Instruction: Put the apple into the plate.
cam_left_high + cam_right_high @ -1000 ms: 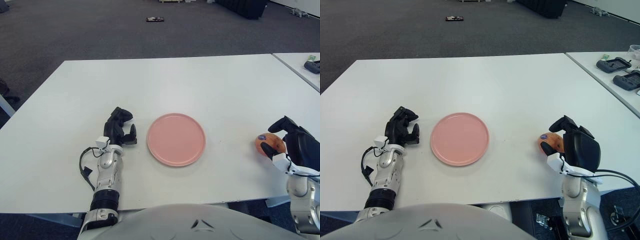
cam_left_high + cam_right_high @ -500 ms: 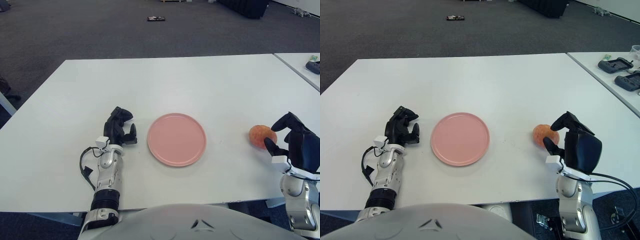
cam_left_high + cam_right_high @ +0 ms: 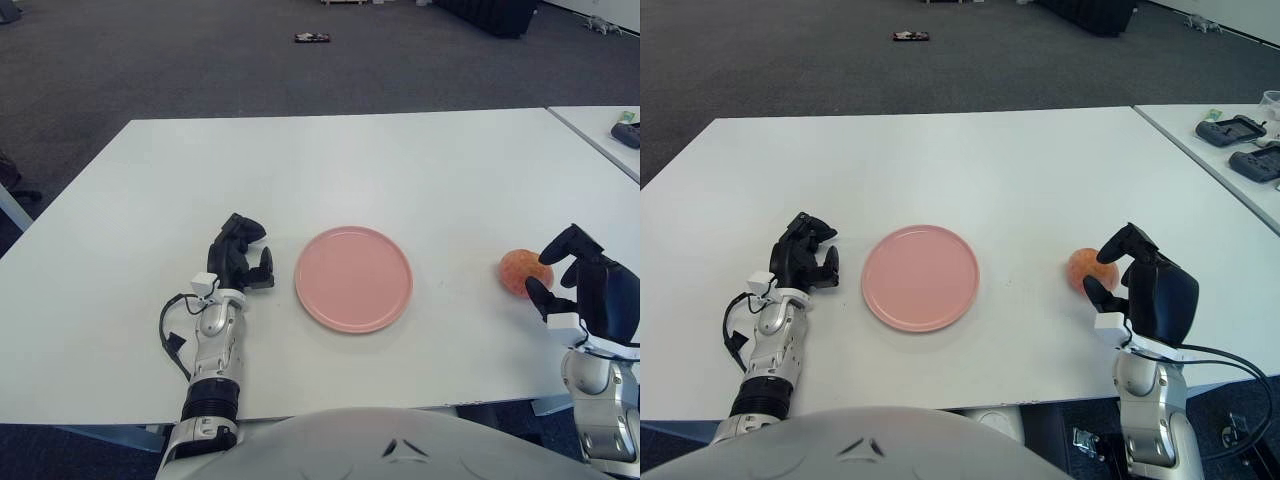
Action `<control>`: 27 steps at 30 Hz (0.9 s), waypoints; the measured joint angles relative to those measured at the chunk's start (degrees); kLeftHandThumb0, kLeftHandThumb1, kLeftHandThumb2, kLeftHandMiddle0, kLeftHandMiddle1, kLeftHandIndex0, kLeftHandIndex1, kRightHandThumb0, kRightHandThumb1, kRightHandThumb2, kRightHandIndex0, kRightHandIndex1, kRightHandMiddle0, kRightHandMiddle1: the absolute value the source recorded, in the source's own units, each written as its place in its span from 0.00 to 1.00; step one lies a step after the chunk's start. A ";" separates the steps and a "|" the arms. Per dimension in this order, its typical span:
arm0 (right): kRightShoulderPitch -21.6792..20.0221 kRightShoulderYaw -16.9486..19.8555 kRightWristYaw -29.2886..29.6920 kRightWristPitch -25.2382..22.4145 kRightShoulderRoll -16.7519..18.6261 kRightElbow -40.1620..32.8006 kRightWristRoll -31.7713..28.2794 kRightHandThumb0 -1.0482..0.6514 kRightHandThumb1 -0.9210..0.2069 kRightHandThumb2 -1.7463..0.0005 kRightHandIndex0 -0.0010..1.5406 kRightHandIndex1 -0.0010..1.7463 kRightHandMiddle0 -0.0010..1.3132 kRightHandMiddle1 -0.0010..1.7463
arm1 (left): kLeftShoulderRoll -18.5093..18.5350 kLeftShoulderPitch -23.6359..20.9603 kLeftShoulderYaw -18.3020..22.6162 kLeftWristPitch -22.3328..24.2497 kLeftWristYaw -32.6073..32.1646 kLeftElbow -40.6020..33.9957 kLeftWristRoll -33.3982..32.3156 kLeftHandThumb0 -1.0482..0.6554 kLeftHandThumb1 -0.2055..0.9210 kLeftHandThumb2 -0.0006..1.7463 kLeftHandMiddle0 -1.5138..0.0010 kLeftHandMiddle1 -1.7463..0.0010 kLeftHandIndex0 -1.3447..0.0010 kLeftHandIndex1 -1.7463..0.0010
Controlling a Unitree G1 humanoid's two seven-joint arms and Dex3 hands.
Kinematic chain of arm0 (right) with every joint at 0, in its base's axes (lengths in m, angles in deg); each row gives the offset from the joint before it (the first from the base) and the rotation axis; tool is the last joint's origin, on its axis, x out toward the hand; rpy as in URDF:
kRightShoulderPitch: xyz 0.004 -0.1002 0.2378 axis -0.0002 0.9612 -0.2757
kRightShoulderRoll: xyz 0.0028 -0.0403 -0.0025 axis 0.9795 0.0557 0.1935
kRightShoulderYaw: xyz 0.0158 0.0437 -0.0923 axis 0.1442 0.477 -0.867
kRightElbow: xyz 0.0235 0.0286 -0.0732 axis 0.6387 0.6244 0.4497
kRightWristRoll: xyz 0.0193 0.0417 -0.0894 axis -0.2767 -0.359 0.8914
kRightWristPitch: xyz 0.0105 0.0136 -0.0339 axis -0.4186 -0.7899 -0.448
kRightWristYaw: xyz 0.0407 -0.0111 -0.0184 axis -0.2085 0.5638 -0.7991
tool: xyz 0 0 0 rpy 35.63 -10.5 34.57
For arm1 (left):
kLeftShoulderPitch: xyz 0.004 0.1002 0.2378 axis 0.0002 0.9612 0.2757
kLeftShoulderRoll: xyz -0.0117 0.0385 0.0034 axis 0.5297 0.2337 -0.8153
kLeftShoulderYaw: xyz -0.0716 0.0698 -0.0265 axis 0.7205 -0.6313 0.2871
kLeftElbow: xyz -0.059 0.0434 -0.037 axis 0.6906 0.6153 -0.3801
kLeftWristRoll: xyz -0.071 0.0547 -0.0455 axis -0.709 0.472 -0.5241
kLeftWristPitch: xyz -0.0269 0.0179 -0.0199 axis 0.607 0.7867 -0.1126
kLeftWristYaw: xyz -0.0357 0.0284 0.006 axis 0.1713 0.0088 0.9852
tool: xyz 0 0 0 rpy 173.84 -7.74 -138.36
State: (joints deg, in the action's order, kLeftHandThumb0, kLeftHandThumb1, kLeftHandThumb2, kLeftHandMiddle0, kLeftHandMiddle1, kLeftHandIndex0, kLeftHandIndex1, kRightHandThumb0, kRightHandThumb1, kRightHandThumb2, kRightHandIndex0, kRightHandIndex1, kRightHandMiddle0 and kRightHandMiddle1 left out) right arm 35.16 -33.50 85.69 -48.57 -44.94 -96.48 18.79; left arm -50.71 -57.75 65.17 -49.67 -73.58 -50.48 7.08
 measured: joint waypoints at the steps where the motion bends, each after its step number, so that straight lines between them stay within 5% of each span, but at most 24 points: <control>1: 0.00 0.06 0.04 0.15 0.09 0.00 -0.05 0.62 0.92 0.00 0.65 0.90 0.55 1.00 | 0.00 0.00 0.00 0.00 0.00 0.02 0.00 0.61 0.11 1.00 0.39 0.00 0.46 0.06; 14: -0.29 0.75 0.85 1.67 2.10 0.06 -1.06 0.61 0.90 0.00 0.62 0.94 0.54 0.99 | 0.00 0.00 0.01 -0.03 0.02 -0.07 -0.24 0.61 0.11 1.00 0.39 0.00 0.46 0.05; 19: -0.99 1.25 0.84 0.96 2.00 0.10 0.21 0.61 0.73 0.14 0.49 0.99 0.49 0.90 | 0.01 0.00 -0.07 -0.06 0.02 -0.08 -0.14 0.61 0.11 1.00 0.39 0.00 0.46 0.05; 22: -1.30 1.29 -0.94 -0.40 1.45 0.07 0.37 0.35 0.71 0.24 0.16 0.98 0.16 0.93 | 0.01 -0.01 -0.11 -0.06 0.00 -0.08 0.04 0.61 0.11 1.00 0.39 0.00 0.46 0.05; 26: -1.28 1.14 -6.35 -2.82 0.49 -0.22 -0.43 0.25 0.69 0.30 0.04 0.85 0.04 0.85 | 0.01 -0.01 -0.15 -0.05 -0.04 -0.10 0.26 0.61 0.11 1.00 0.39 0.00 0.46 0.05; 27: -1.26 1.12 -7.40 -3.23 0.31 -0.37 -0.66 0.24 0.68 0.31 0.03 0.74 0.03 0.79 | 0.01 -0.01 -0.15 -0.05 -0.05 -0.11 0.30 0.61 0.11 1.00 0.39 0.00 0.46 0.06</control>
State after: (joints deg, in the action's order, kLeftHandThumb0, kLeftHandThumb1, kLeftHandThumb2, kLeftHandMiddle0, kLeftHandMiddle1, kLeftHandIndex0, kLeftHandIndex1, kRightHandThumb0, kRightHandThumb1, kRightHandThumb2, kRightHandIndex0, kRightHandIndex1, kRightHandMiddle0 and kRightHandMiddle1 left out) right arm 33.91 -32.38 78.29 -51.80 -44.63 -96.84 18.13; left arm -50.71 -57.76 65.02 -49.72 -73.63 -50.58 7.39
